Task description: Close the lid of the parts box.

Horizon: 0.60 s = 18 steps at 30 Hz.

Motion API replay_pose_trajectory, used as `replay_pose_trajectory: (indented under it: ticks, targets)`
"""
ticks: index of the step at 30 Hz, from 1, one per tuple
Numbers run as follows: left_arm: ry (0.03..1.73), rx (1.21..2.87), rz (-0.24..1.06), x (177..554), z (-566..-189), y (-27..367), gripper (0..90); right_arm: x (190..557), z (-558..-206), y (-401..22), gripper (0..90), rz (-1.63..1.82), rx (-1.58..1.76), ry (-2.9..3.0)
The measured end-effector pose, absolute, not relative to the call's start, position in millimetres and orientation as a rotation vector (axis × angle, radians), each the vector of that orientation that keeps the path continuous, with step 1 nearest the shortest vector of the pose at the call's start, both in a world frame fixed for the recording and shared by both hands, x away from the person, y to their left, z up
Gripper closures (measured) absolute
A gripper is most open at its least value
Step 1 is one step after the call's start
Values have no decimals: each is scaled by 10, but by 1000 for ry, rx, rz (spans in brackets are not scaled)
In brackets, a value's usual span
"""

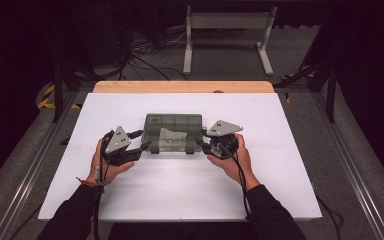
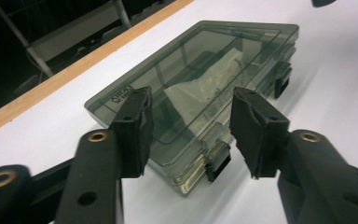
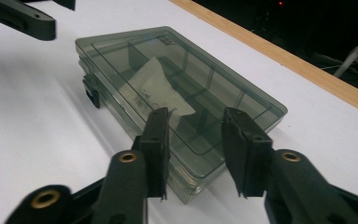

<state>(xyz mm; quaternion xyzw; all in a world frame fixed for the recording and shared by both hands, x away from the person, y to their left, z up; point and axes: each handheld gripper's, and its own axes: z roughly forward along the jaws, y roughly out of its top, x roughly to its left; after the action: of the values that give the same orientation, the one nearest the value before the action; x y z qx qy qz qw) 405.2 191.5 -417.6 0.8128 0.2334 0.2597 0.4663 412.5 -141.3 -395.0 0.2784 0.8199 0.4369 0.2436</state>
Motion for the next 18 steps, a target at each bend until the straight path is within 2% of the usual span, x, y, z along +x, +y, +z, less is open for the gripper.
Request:
replay_pose_trajectory:
  ticks: [4,8,10,11,14,18]
  targets:
    - [565,1998,657,4025,-4179,1903,399,4111,-3946,-1411,511,1207,763,2234]
    - [575,1983,640,4014,-4179,1890,269,4094,-3940,-1405,350,1198,759,2223]
    - [572,1980,614,4015,-4186,1877,188,4086,-3944,-1402,240,1195,777,2210]
    - [572,1980,614,4015,-4186,1877,140,4086,-3944,-1402,240,1195,777,2210]
    - [571,1963,590,4014,-4188,1870,90,4081,-3950,-1403,139,1193,795,2195]
    - [557,1960,596,4001,-4179,1865,43,4081,-3953,-1397,73,1215,803,2193]
